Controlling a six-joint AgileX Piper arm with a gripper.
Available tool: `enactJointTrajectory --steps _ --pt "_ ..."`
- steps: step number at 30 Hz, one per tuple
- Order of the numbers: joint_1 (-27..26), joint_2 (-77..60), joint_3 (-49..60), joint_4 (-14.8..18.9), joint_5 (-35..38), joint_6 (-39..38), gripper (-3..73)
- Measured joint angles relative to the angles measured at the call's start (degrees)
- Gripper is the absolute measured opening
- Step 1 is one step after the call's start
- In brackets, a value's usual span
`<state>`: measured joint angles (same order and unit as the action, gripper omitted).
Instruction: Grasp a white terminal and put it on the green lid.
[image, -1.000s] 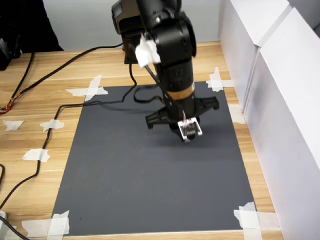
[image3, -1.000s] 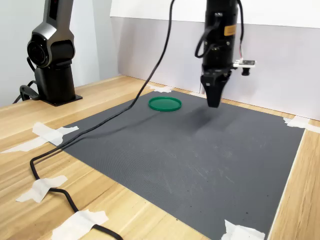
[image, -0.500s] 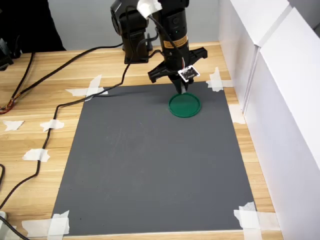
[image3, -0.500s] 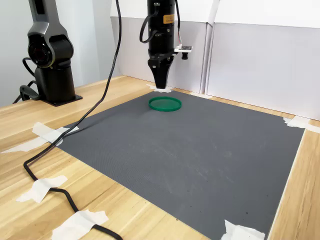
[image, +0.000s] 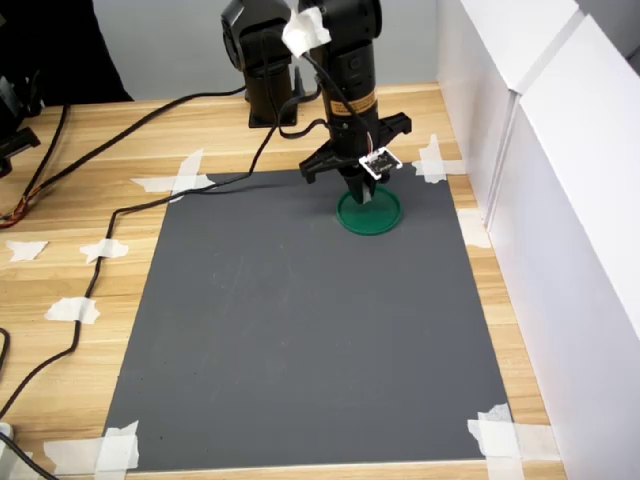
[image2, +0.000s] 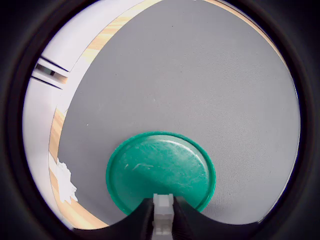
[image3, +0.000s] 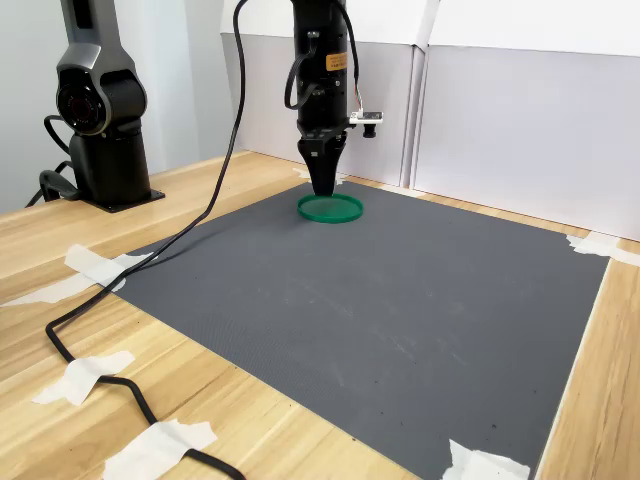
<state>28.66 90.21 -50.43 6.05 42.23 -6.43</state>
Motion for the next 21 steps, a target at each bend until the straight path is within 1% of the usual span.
enactJointTrajectory --steps 4,7,10,14,16,18,21 --pt "0.0 0.33 0.0 0.76 -0.63 -1.17 18.3" --pt "0.0 0.37 0.0 0.95 -1.28 -1.93 27.8" --pt "0.0 0.37 0.0 1.0 -1.28 -2.05 39.1" --pt "0.0 0.39 0.0 1.0 -1.28 -1.83 50.0" --pt "0.0 -0.15 0.0 0.78 -1.28 -1.67 52.4" --pt "-0.57 -1.83 0.0 0.78 -1.23 -1.47 53.2" --pt "-3.6 -6.11 0.0 0.83 -1.18 -0.62 53.1"
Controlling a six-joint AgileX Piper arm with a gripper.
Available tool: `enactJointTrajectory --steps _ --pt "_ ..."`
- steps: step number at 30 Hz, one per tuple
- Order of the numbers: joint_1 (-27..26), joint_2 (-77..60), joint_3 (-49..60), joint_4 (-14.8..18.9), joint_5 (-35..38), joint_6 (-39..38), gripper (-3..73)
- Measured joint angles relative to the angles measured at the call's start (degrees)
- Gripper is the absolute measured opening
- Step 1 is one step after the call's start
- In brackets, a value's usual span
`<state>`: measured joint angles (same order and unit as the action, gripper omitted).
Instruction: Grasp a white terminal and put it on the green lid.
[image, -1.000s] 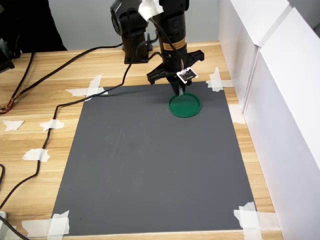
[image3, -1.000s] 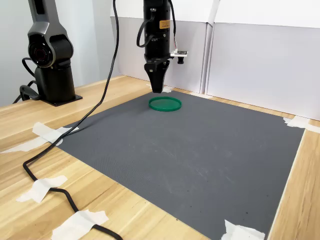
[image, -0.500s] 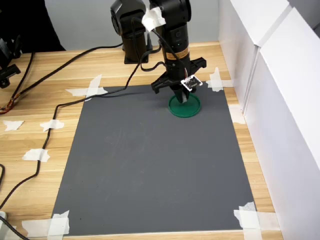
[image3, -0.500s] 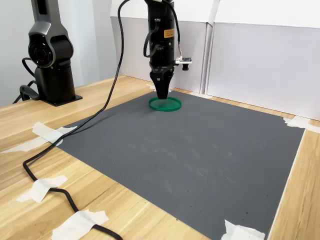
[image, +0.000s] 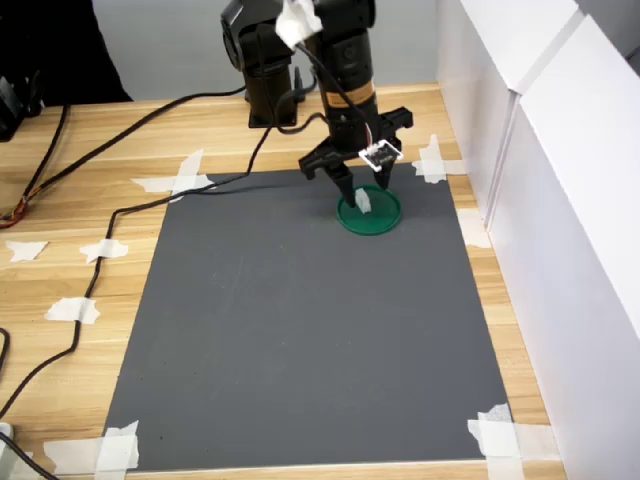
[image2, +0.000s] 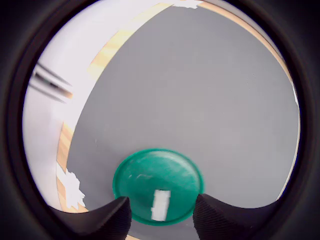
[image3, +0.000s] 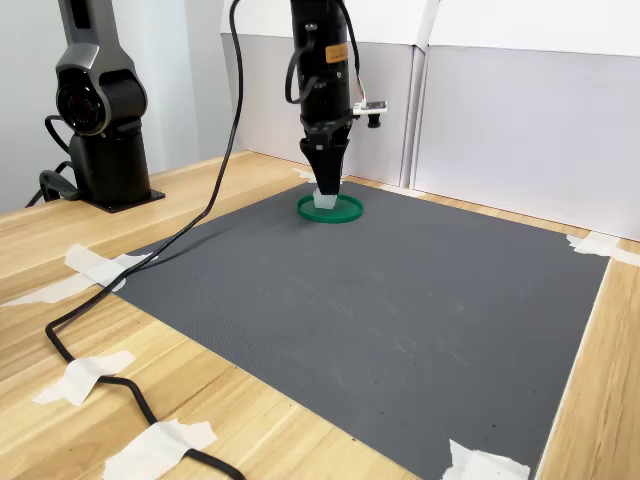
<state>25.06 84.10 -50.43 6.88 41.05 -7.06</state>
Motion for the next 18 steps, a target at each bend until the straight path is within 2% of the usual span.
enactJointTrajectory --steps 4,9,14,18 --pt "-7.71 -9.1 0.07 -2.17 -0.05 1.57 47.3" --pt "-17.56 -21.69 1.22 -6.54 -1.24 1.72 25.5" --pt "-23.7 -36.42 10.52 -7.29 -10.4 2.24 6.1" --pt "-27.99 -48.62 21.89 -8.85 -17.49 2.61 -0.3"
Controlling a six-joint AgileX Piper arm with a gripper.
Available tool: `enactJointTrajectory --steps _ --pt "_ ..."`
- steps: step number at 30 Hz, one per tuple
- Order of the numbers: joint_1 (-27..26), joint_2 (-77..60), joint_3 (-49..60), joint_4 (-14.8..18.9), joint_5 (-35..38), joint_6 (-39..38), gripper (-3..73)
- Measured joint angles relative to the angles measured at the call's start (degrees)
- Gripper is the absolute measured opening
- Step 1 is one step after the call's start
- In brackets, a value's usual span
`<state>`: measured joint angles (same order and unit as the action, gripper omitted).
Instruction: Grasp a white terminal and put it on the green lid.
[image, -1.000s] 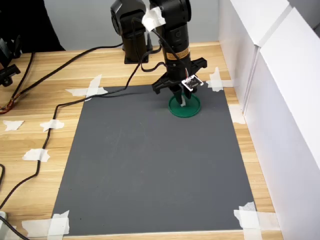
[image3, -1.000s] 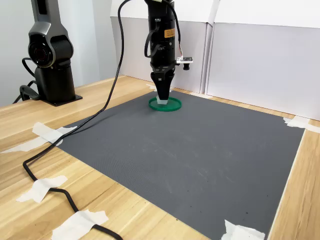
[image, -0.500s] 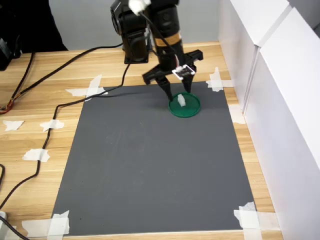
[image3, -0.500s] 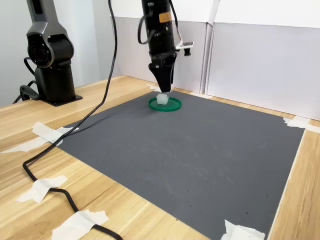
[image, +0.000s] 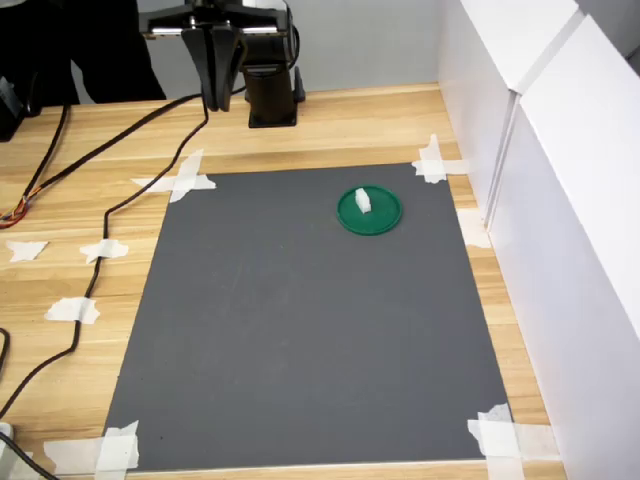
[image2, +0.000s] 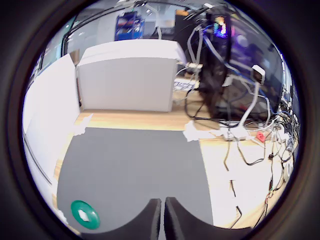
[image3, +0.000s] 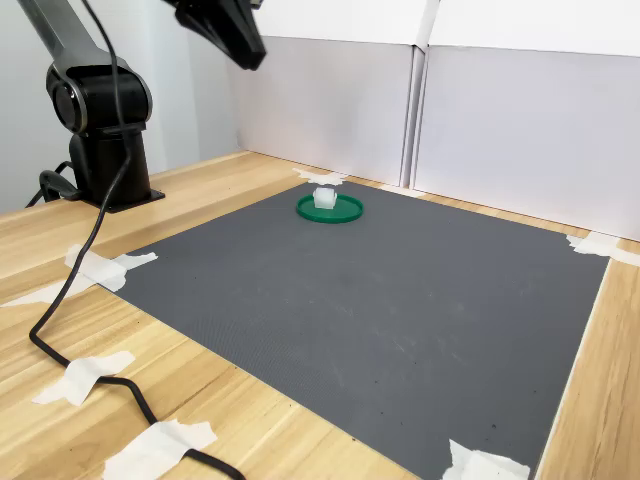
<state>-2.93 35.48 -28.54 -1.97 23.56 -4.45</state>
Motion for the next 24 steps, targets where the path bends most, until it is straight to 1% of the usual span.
enactJointTrajectory --steps 3,6,9,15,24 --pt "-2.07 -8.74 8.24 -0.19 -2.16 0.02 -1.2" --pt "-2.52 -15.85 14.21 -0.23 -2.08 0.04 -1.5" --pt "-2.5 -21.58 17.92 -0.23 -2.08 0.67 -1.5" --pt "-2.5 -28.25 22.27 -0.43 -2.88 3.63 -1.5" --pt "-2.5 -32.26 24.49 -0.88 -4.72 3.86 -1.5"
